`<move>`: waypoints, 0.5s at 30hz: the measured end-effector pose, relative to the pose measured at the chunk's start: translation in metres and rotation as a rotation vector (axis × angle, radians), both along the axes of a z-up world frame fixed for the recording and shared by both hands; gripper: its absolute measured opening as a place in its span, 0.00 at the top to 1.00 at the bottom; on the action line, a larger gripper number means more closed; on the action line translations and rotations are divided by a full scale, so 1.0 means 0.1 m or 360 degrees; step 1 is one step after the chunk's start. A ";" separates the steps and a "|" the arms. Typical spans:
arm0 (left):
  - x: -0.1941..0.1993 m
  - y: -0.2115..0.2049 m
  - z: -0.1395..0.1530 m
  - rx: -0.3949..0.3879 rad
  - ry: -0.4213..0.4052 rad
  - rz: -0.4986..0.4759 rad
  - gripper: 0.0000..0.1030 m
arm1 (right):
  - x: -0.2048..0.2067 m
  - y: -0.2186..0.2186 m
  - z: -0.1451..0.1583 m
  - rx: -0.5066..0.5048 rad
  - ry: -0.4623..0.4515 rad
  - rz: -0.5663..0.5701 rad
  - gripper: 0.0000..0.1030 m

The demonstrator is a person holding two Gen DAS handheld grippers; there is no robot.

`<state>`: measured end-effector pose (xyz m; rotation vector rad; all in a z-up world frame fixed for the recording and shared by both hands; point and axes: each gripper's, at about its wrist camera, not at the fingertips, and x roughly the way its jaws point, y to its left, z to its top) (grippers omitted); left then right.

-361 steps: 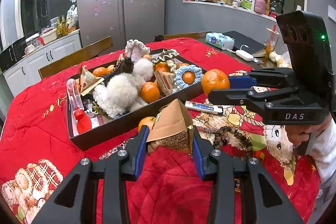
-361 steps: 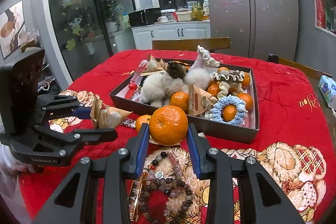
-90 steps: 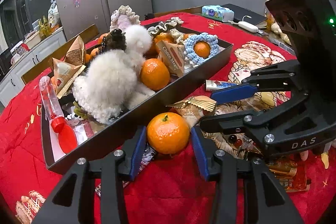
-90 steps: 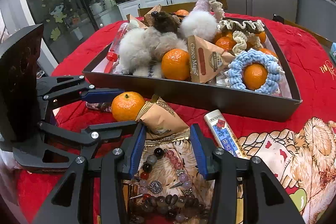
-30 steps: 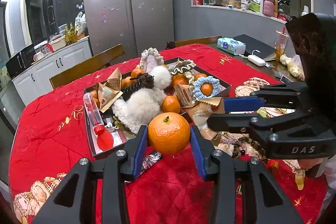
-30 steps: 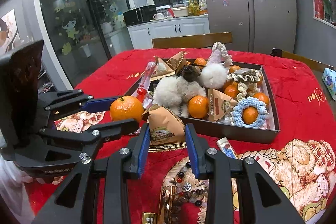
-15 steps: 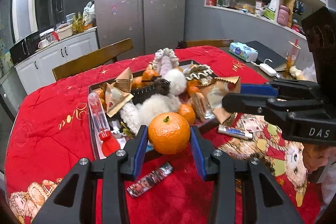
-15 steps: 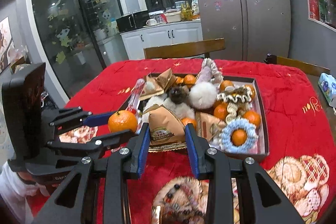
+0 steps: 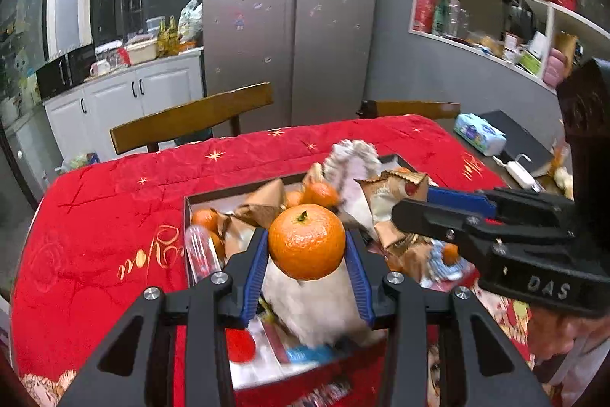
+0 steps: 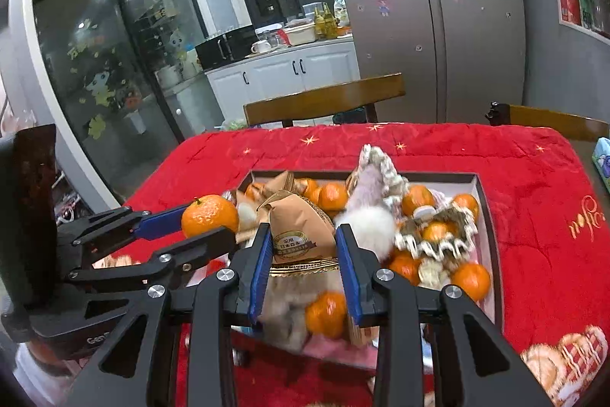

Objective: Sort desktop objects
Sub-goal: 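Lift and carry the orange with the left tool while the right tool carries the packet to the tray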

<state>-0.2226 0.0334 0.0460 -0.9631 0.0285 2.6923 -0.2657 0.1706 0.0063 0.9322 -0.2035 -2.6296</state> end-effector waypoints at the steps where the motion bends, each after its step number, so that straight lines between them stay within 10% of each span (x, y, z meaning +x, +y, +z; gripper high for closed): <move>1: -0.09 -0.01 0.00 0.0014 -0.0038 -0.0005 0.59 | -0.06 -0.02 0.00 0.0007 0.0000 -0.0004 0.69; 15: -0.55 -0.11 -0.19 0.0069 -0.0040 0.0075 0.60 | -0.46 -0.04 -0.09 0.0047 0.0032 -0.0037 0.69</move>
